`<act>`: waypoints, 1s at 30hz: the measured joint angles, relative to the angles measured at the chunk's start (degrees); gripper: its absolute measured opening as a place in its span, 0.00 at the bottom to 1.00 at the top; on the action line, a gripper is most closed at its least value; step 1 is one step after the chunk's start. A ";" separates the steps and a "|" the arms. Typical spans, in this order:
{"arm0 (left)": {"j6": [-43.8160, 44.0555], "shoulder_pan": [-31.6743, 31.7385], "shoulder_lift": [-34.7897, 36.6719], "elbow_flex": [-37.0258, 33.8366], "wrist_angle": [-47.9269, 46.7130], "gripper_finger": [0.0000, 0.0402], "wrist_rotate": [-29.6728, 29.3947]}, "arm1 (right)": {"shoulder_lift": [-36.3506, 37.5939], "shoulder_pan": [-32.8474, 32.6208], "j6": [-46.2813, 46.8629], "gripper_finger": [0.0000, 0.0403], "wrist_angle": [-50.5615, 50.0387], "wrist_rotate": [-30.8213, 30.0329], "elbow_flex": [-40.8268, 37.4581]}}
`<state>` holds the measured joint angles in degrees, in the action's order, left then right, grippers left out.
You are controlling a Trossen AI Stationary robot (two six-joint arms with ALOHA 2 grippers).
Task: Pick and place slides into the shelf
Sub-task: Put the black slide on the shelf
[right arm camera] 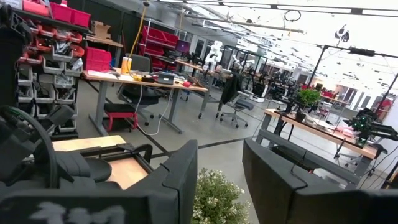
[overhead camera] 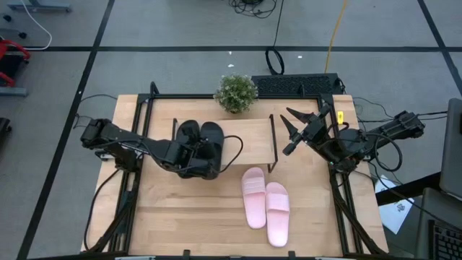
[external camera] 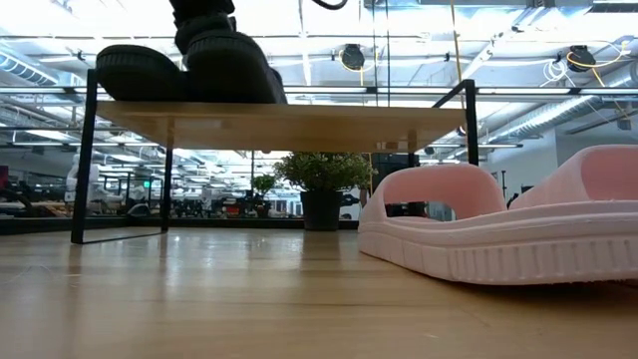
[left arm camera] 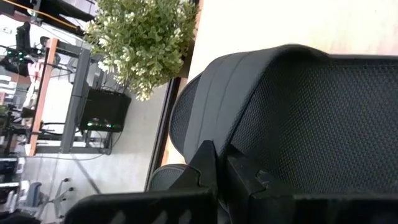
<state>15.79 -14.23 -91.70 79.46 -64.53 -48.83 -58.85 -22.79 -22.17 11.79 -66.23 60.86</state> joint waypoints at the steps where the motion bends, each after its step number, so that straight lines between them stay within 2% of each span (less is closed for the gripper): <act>1: -0.02 0.03 0.00 0.00 -0.37 0.00 -0.13 | 0.00 0.00 0.00 0.29 0.00 0.00 0.00; 30: -0.24 0.39 0.00 0.00 -1.71 0.06 0.79 | 0.01 0.00 0.05 0.29 0.00 0.01 0.00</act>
<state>15.55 -13.85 -91.70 79.46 -66.24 -48.03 -58.84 -22.79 -22.12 11.79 -66.22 60.86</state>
